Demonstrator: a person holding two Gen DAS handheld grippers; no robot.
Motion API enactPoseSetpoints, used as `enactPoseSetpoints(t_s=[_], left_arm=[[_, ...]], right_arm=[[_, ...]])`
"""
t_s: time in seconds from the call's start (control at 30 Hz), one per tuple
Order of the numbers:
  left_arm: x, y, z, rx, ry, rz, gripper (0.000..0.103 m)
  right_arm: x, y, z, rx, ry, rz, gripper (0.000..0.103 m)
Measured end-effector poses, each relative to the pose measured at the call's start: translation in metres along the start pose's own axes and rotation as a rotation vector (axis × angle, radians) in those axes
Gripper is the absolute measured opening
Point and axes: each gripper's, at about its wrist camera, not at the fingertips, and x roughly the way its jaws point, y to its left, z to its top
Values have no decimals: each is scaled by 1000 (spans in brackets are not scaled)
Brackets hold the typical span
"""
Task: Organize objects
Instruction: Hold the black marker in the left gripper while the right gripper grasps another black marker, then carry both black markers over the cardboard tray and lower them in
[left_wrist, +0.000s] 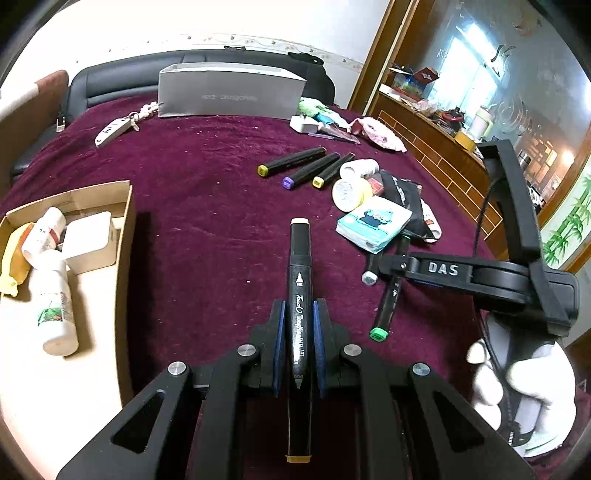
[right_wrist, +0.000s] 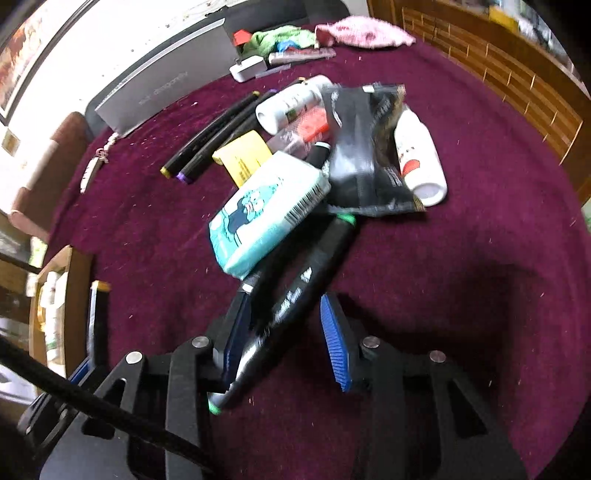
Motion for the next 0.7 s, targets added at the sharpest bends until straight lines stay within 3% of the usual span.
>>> enactPoseSetpoints(t_s=[0.13, 0.2, 0.37, 0.43, 0.53, 0.63, 0.7], left_arm=[[-3, 3, -2, -10, -7, -13, 11], [-6, 6, -2, -13, -10, -16, 11], [-13, 10, -6, -23, -20, -19, 11], [-16, 11, -7, -25, -25, -23, 11], [-23, 9, -10, -22, -38, -22, 11], [-33, 13, -11, -28, -58, -15, 11], [-38, 16, -12, -33, -68, -8, 11]], right_arm=[[0, 14, -2, -51, -57, -69, 37], [-1, 17, -4, -84, -68, -93, 24], [2, 5, -6, -62, -46, -87, 13], [3, 6, -4, -64, -46, -113, 13], [9, 21, -3, -172, -62, -162, 22], [7, 20, -8, -186, -85, -154, 22], [4, 12, -9, -159, -85, -121, 15]])
